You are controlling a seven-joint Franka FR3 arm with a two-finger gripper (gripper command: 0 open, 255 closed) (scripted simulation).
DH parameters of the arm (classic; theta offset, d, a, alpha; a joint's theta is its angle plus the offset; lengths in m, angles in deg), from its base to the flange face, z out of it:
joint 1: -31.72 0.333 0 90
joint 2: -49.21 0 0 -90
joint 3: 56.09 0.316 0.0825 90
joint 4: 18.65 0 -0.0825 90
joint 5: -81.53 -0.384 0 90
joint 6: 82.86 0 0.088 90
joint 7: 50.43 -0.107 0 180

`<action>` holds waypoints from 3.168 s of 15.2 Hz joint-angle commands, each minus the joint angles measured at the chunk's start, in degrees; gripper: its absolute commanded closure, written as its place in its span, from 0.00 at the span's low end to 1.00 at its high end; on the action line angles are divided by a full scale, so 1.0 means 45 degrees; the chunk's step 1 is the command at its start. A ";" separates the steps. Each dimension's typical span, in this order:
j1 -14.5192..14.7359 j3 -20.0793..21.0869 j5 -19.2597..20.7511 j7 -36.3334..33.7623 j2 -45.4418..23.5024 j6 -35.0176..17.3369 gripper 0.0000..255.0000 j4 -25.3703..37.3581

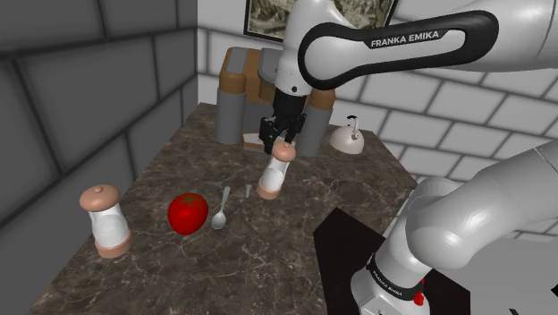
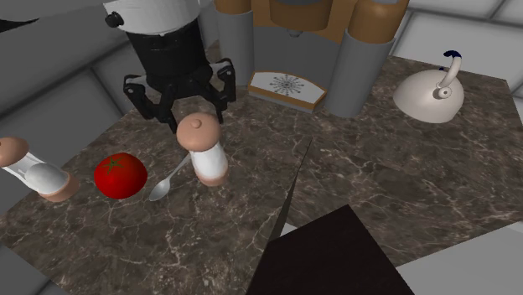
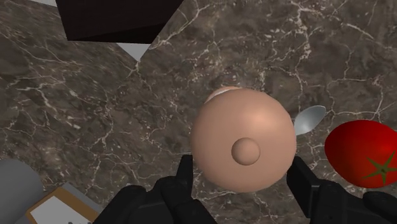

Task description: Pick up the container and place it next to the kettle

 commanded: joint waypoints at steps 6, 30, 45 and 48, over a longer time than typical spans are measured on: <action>-0.0016 -0.0061 0.0021 0.0048 0.0198 0.1263 1.00 0.1062; -0.0081 -0.0141 0.0108 0.0085 -0.0302 0.4956 1.00 0.5260; 0.0182 -0.0430 -0.0200 0.1011 0.1072 -0.0713 0.00 -0.1766; 0.0235 -0.0481 -0.0264 0.1219 0.0899 -0.2076 0.00 -0.2955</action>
